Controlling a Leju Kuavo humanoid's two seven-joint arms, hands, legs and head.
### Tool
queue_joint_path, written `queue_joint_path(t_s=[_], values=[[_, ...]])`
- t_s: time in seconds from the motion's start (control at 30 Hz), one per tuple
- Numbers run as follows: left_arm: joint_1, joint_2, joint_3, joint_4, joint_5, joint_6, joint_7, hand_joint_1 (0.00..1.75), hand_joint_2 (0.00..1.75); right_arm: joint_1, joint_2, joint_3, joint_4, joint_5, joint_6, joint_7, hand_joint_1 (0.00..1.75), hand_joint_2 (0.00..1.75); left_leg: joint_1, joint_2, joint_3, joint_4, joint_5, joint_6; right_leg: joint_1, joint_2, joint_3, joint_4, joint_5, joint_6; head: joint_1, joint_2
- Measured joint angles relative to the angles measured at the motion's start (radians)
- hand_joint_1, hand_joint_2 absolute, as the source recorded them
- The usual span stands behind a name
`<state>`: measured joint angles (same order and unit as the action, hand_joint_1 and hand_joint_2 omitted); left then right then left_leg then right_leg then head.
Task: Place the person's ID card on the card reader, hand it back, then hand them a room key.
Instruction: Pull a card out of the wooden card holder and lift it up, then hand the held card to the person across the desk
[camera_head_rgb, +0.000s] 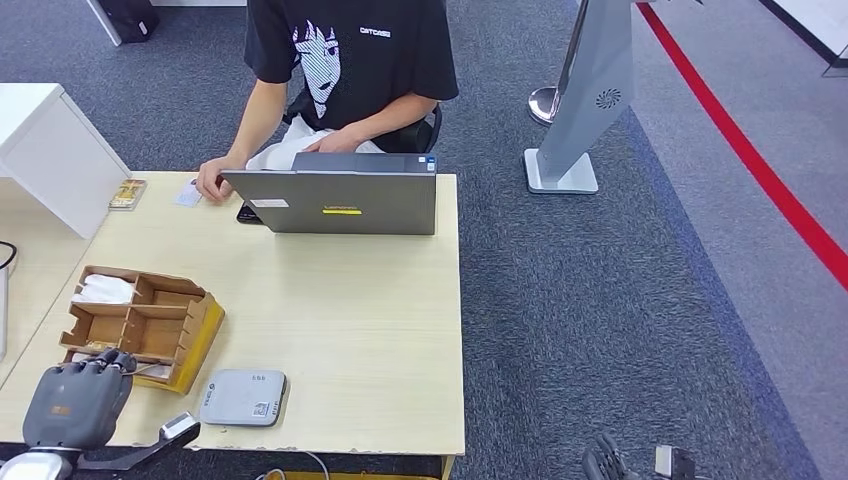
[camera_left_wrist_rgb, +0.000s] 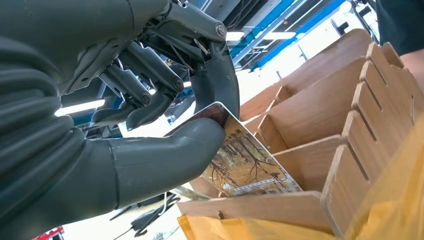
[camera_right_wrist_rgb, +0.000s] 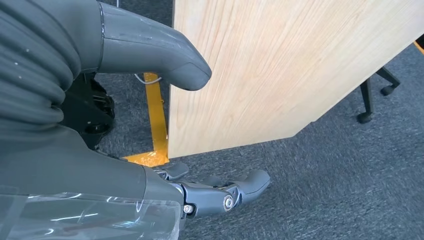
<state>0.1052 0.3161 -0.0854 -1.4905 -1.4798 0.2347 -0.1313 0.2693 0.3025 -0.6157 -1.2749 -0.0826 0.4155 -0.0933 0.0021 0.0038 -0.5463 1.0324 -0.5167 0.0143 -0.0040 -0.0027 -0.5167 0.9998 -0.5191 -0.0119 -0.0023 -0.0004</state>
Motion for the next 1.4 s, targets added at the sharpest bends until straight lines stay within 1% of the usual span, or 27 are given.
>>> queue_joint_path(t_s=[0.13, 0.23, 0.33, 0.43, 0.57, 0.67, 0.8, 1.0, 1.2, 1.33, 1.4], values=[[-0.005, -0.003, 0.002, -0.052, 0.048, 0.004, -0.036, 1.75, 1.75, 0.02, 0.0, 0.0, 0.0, 0.017, -0.03, 0.03, 0.0, 1.75, 0.0, -0.001, 0.0, 0.0, 0.0, 0.0, 0.0, -0.001, -0.002, 0.0, 0.0, 0.0, 0.0, 0.0], [-0.048, -0.005, 0.0, -0.122, 0.09, -0.017, -0.049, 1.75, 1.75, 0.048, 0.0, 0.0, 0.002, 0.041, -0.028, 0.03, 0.0, 1.75, 0.0, -0.002, -0.002, 0.001, 0.001, 0.0, 0.0, -0.002, -0.002, 0.0, 0.0, 0.0, 0.0, 0.0], [-0.147, 0.001, -0.005, -0.191, 0.115, -0.075, -0.04, 1.75, 1.75, 0.051, 0.0, -0.002, 0.007, 0.079, -0.02, 0.03, 0.0, 1.75, 0.0, -0.002, -0.003, 0.001, 0.002, 0.0, 0.0, -0.002, -0.002, 0.001, 0.002, -0.001, 0.0, 0.0], [-0.281, 0.012, -0.008, -0.213, 0.118, -0.137, -0.009, 1.75, 1.75, 0.04, 0.0, -0.002, 0.021, 0.135, -0.009, 0.03, 0.0, 1.75, 0.0, -0.002, -0.004, 0.002, 0.005, 0.0, 0.0, -0.002, -0.004, 0.001, 0.004, -0.001, 0.0, 0.0], [-0.455, 0.021, -0.009, -0.164, 0.093, -0.216, 0.039, 1.75, 1.75, 0.026, 0.0, -0.003, 0.045, 0.188, 0.002, 0.028, 0.0, 1.75, 0.0, -0.002, -0.005, 0.002, 0.007, -0.001, 0.0, -0.002, -0.005, 0.002, 0.007, -0.001, 0.0, 0.0], [-0.531, 0.023, -0.016, -0.108, 0.067, -0.242, 0.06, 1.75, 1.75, 0.022, 0.0, -0.004, 0.061, 0.208, 0.004, 0.026, 0.0, 1.75, 0.0, -0.001, -0.006, 0.002, 0.008, -0.001, 0.0, -0.001, -0.006, 0.002, 0.007, -0.001, 0.0, 0.0], [-0.564, 0.023, -0.036, -0.057, 0.039, -0.239, 0.073, 1.75, 1.75, 0.02, 0.0, -0.009, 0.079, 0.22, 0.007, 0.016, 0.0, 1.75, 0.0, -0.001, -0.006, 0.002, 0.008, -0.001, 0.0, -0.001, -0.006, 0.002, 0.007, -0.001, 0.0, 0.0], [-0.561, 0.041, -0.063, -0.03, 0.021, -0.208, 0.068, 1.75, 1.75, 0.02, 0.0, -0.016, 0.099, 0.222, 0.013, -0.002, 0.0, 1.75, 0.0, 0.0, -0.008, 0.002, 0.008, -0.001, 0.0, 0.0, -0.008, 0.002, 0.007, -0.001, 0.0, 0.0], [-0.557, 0.063, -0.074, -0.019, 0.022, -0.202, 0.065, 1.75, 1.75, 0.02, 0.0, -0.027, 0.11, 0.226, 0.016, -0.006, 0.0, 1.75, 0.0, 0.0, -0.009, 0.002, 0.008, -0.001, 0.0, 0.001, -0.009, 0.002, 0.007, -0.001, 0.0, 0.0], [-0.552, 0.071, -0.078, -0.016, 0.027, -0.191, 0.063, 0.0, 1.75, 0.02, 0.0, -0.028, 0.114, 0.23, 0.02, -0.006, 0.0, 1.75, 0.0, 0.001, -0.009, 0.002, 0.008, -0.001, 0.0, 0.001, -0.01, 0.003, 0.007, -0.001, 0.0, 0.0], [-0.537, 0.075, -0.079, -0.018, 0.029, -0.156, 0.056, 0.0, 1.75, 0.02, 0.0, -0.029, 0.115, 0.224, 0.021, -0.009, 0.0, 1.75, 0.0, 0.001, -0.009, 0.002, 0.008, -0.001, 0.0, 0.001, -0.01, 0.003, 0.007, -0.001, 0.0, 0.0]])
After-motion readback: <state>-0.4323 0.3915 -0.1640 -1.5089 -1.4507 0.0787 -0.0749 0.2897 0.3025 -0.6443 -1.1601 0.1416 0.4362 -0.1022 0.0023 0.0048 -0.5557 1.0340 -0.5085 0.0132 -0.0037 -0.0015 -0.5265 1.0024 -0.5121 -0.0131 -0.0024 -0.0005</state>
